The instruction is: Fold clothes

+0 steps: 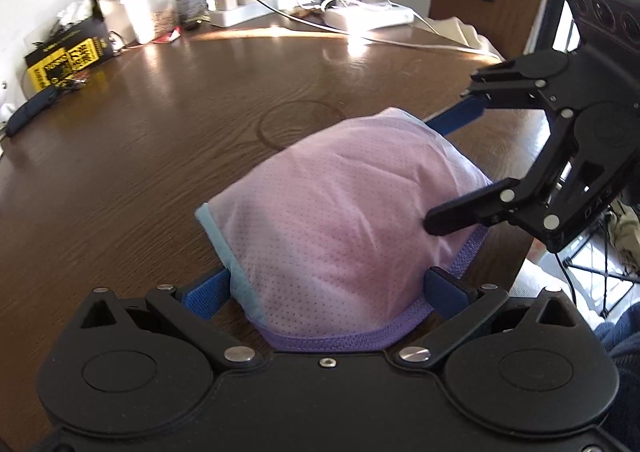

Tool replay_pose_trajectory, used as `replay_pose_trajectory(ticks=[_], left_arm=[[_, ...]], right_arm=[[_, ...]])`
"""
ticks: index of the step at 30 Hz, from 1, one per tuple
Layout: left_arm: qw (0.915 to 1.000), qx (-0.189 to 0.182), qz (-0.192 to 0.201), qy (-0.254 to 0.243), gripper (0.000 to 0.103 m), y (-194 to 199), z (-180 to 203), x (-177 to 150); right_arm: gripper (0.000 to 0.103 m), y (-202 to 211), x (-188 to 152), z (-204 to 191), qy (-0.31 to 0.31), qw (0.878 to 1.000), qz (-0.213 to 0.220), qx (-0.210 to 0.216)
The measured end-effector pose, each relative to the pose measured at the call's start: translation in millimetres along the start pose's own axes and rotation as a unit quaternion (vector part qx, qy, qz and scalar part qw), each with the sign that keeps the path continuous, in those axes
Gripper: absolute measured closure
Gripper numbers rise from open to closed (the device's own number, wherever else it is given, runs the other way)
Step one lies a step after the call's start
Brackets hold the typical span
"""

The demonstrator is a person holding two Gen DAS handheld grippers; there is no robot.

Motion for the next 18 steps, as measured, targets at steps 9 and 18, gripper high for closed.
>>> replay_pose_trajectory(ticks=[9,18], left_arm=[[0.9989,-0.021,0.034,-0.025,0.013,-6.2,5.1,0.8],[0.9972,-0.03,0.064,-0.025,0.078,-1.7,5.6,4.9]], right_arm=[[0.014,-8.8,0.7,3.0,0.015,1.0,-0.001,-0.001],[0.062,-7.6,1.7,4.2,0.02,1.0,0.015,0.019]])
Point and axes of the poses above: each gripper's, at about its wrist camera, not at the fingertips, and y roughly against the way its jaws point, z to its right, x to its top, the point moved 2 cm from there along -y, roughly the way its jaws point, and after that the axes turned 15 degrees about -z, right-handed, at the moved point
